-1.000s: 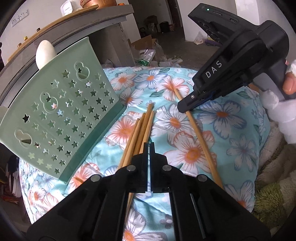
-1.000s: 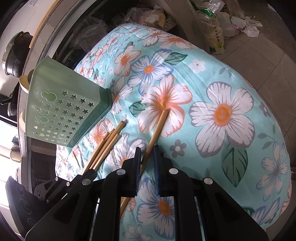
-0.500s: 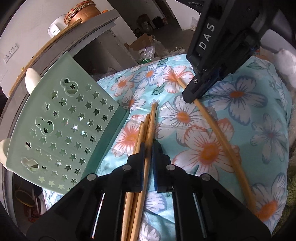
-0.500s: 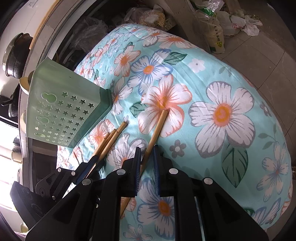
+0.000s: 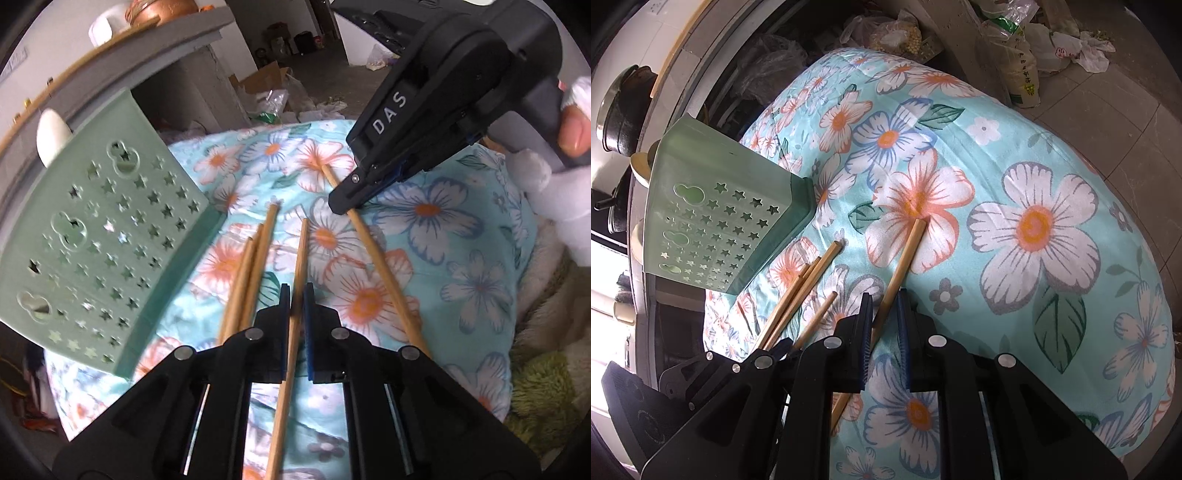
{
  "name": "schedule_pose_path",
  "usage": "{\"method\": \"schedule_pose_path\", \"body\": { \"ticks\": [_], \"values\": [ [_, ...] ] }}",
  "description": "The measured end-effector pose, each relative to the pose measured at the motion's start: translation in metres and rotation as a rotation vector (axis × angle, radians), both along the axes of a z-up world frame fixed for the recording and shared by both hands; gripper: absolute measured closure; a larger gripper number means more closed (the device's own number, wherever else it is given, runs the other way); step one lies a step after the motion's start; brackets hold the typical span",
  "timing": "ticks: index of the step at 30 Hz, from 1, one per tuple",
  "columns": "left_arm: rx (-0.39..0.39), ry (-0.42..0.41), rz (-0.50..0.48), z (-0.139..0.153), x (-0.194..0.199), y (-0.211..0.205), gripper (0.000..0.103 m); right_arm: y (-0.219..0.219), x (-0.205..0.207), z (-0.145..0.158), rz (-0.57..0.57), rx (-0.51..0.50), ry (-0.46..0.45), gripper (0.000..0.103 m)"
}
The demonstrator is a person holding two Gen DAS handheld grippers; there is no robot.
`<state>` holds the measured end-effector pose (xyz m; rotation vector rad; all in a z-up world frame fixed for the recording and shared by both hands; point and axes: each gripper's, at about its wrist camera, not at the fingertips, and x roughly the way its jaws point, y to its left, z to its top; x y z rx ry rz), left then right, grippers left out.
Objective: Organize utensils
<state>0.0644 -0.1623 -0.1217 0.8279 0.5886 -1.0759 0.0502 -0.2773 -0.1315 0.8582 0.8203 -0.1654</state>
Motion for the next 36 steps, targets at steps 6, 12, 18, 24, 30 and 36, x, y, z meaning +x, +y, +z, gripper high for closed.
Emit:
{"method": "schedule_pose_path", "body": {
  "ticks": [6,12,18,24,30,36],
  "values": [
    [-0.028,0.103,0.041,0.0,0.014,0.0,0.096,-0.001,0.001,0.001,0.006,-0.007,0.002,0.09],
    [-0.034,0.135,0.052,-0.003,0.02,0.001,0.094,-0.003,-0.001,0.008,0.009,-0.059,0.015,0.09],
    [-0.052,0.219,0.077,0.001,0.033,0.002,0.094,-0.005,0.004,0.011,0.013,-0.058,0.032,0.089],
    [-0.063,0.26,0.093,0.0,0.039,-0.002,0.091,-0.012,0.008,0.007,-0.001,-0.025,0.034,0.088],
    [-0.053,0.263,0.102,-0.001,0.043,-0.011,0.088,-0.016,0.015,0.005,-0.013,-0.021,0.031,0.088],
    [-0.051,0.263,0.116,-0.003,0.045,-0.019,0.088,-0.014,0.021,0.006,-0.02,-0.052,0.027,0.089]
  ]
}}
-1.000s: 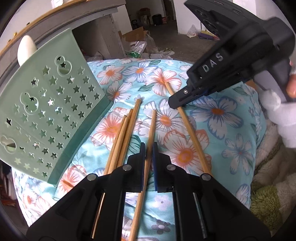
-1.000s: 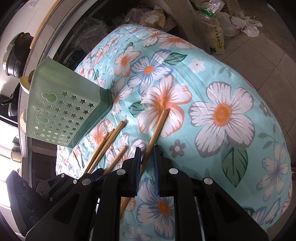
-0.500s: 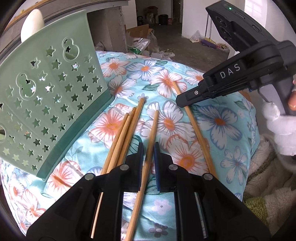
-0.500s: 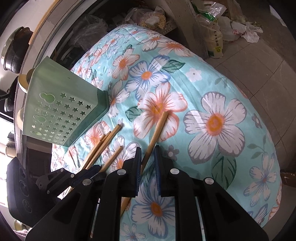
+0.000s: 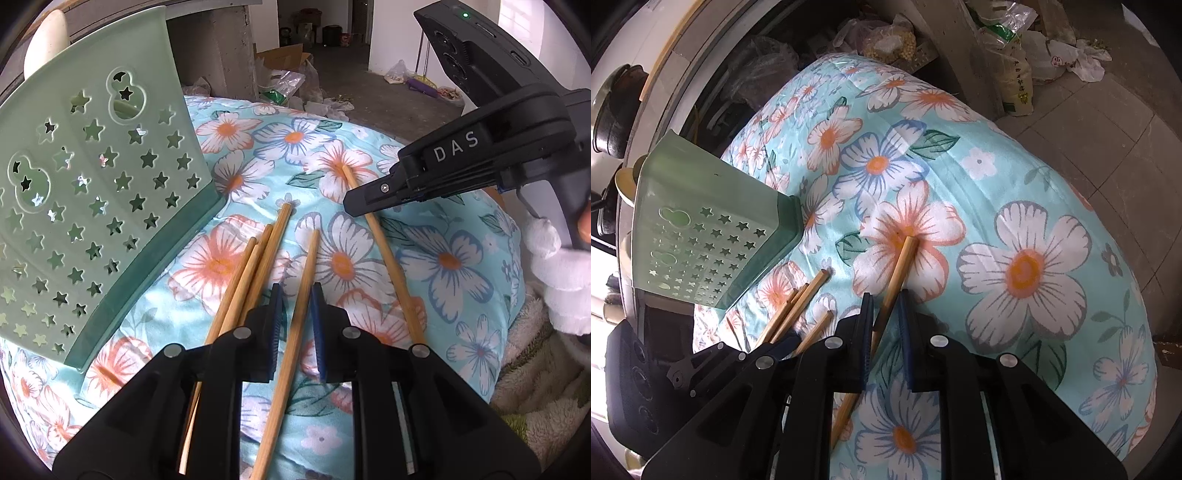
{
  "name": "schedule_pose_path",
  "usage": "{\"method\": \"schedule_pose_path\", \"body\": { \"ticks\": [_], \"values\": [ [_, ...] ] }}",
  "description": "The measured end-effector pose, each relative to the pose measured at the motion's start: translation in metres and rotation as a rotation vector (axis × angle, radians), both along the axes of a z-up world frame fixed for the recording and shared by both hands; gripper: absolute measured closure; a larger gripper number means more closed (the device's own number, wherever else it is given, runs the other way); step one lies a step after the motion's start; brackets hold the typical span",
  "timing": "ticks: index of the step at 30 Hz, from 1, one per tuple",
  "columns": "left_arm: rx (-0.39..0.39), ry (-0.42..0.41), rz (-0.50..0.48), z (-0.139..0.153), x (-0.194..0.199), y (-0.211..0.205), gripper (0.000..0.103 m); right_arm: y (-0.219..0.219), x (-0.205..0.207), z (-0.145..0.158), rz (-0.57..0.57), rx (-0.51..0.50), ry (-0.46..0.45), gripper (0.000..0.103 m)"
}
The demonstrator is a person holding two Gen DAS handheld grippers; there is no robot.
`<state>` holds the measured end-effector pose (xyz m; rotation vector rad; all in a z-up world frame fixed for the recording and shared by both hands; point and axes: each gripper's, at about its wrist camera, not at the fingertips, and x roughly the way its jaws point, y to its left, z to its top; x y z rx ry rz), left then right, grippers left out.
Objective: Organize utensils
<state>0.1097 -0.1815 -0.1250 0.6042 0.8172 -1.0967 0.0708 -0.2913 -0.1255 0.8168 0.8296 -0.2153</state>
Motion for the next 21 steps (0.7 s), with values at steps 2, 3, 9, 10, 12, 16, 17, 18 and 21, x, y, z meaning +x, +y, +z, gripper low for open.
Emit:
{"method": "schedule_pose_path", "body": {
  "ticks": [2,3,9,10,12,16,17,18,21],
  "values": [
    [0.001,0.001,0.003,-0.0007,0.0011,-0.0031,0.088,0.0009,0.0001,0.0003,-0.001,-0.006,-0.001,0.089],
    [0.002,0.002,0.005,-0.0007,0.0014,-0.0039,0.088,0.001,0.0001,0.0003,-0.001,-0.006,-0.002,0.089],
    [0.004,0.004,0.01,-0.0013,0.0022,-0.0071,0.088,0.001,-0.0016,-0.0003,-0.002,-0.006,-0.003,0.09],
    [0.004,0.004,0.01,-0.0013,0.0021,-0.0068,0.088,0.001,-0.0016,-0.0003,-0.002,-0.006,-0.004,0.09],
    [0.004,0.003,0.009,-0.0011,0.0019,-0.0059,0.088,0.0012,-0.0017,-0.0003,-0.002,-0.005,-0.003,0.09],
    [0.005,0.002,0.008,-0.0007,0.0014,-0.0056,0.088,0.0013,-0.0019,-0.0005,-0.001,-0.006,-0.004,0.09],
    [0.005,0.003,0.008,-0.0006,0.0013,-0.0053,0.088,0.0013,-0.0022,-0.0004,-0.001,-0.006,-0.003,0.09],
    [0.005,0.002,0.008,-0.0004,0.0014,-0.0061,0.088,0.0013,-0.0025,-0.0004,-0.002,-0.006,-0.003,0.09],
    [0.006,0.001,0.009,-0.0005,0.0022,-0.0075,0.088,0.001,-0.0022,-0.0004,-0.002,-0.005,-0.004,0.09]
  ]
}}
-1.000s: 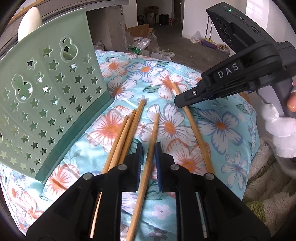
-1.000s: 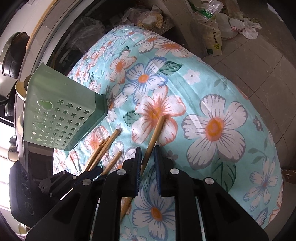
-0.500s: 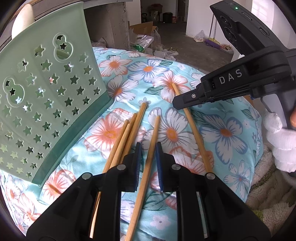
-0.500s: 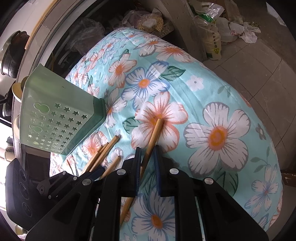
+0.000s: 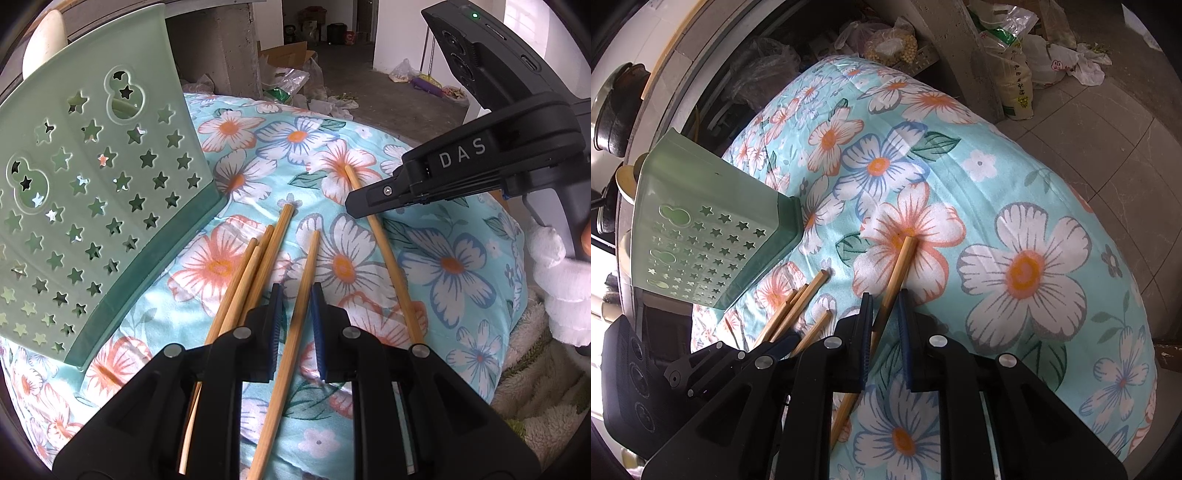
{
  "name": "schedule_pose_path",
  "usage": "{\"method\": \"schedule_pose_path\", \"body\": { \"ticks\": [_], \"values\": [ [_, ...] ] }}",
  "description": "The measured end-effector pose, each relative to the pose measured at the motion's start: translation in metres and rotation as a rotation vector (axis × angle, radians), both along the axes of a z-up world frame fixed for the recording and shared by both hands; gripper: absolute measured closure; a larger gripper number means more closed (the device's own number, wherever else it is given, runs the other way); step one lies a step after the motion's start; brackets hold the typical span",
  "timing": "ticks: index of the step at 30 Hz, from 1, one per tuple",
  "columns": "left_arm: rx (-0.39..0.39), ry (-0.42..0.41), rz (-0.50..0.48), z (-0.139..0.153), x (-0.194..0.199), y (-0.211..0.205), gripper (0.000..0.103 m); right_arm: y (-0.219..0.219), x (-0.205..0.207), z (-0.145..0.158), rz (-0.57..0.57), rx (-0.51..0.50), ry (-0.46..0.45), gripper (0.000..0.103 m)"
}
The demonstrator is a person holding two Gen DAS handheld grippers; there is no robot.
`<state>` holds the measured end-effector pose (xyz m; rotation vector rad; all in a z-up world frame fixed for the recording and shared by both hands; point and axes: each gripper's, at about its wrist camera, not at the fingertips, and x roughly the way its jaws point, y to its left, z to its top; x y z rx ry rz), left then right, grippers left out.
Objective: Organize utensils
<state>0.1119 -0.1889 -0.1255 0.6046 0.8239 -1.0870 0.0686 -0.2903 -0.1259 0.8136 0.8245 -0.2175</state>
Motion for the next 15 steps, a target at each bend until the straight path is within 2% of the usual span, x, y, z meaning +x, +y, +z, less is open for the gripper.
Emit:
{"method": "schedule_pose_path", "body": {
  "ticks": [9,15],
  "values": [
    [0.0,-0.023,0.001,-0.001,-0.003,-0.002,0.091,-0.002,-0.002,0.0,-0.01,0.023,-0.016,0.09],
    [-0.007,-0.035,0.02,0.003,-0.001,-0.002,0.097,-0.013,-0.008,-0.006,-0.034,0.125,-0.069,0.092]
  ]
}}
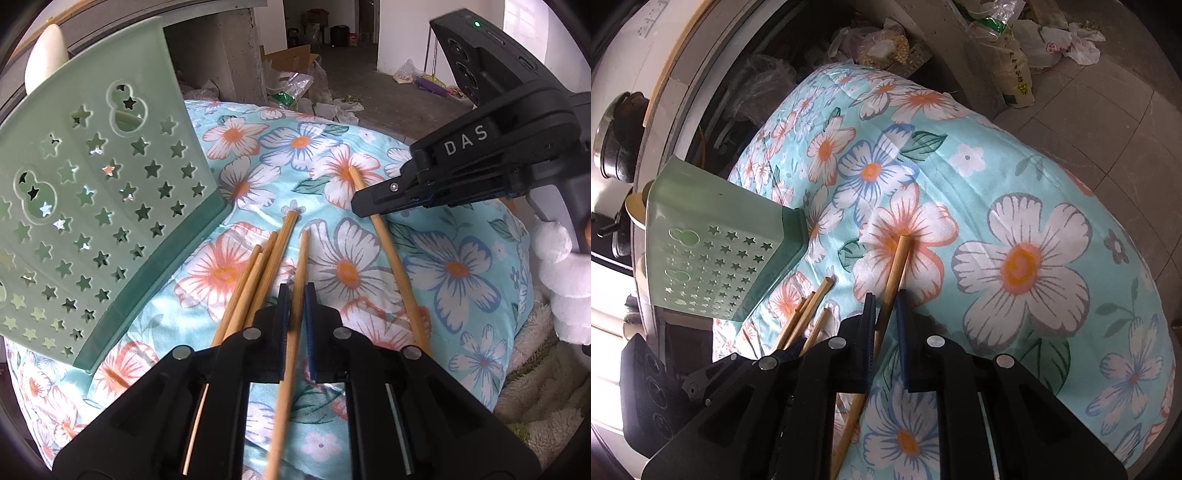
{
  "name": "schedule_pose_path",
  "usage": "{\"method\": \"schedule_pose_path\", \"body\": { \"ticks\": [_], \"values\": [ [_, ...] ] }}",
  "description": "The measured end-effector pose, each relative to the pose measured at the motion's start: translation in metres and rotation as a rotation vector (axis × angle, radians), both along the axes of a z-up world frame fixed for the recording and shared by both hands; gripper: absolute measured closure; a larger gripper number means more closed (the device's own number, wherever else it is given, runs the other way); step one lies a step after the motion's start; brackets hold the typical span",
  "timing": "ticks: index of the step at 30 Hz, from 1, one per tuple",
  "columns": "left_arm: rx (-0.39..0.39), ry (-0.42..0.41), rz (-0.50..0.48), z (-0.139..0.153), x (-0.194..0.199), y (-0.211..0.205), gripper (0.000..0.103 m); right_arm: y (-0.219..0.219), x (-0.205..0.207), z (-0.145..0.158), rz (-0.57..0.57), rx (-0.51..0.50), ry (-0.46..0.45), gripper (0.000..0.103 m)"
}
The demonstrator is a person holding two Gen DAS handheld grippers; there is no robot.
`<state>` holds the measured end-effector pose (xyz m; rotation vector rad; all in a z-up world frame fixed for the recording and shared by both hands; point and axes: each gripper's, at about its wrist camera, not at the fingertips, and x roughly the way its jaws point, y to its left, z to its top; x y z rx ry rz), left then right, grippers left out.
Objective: Organize utensils
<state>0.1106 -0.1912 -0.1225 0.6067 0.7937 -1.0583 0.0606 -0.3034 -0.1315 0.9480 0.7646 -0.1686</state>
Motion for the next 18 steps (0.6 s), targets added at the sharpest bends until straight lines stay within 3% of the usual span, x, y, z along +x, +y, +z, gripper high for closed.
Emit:
{"method": "schedule_pose_path", "body": {
  "ticks": [11,18],
  "values": [
    [-0.113,0.087,0.062,0.033,0.029,0.025,0.097,-0.001,-0.007,0.025,-0.006,-0.014,-0.089,0.095],
    [-0.14,0.122,0.067,0.04,0.036,0.034,0.097,-0.002,-0.01,0.031,-0.005,-0.015,-0.106,0.095]
  ]
}}
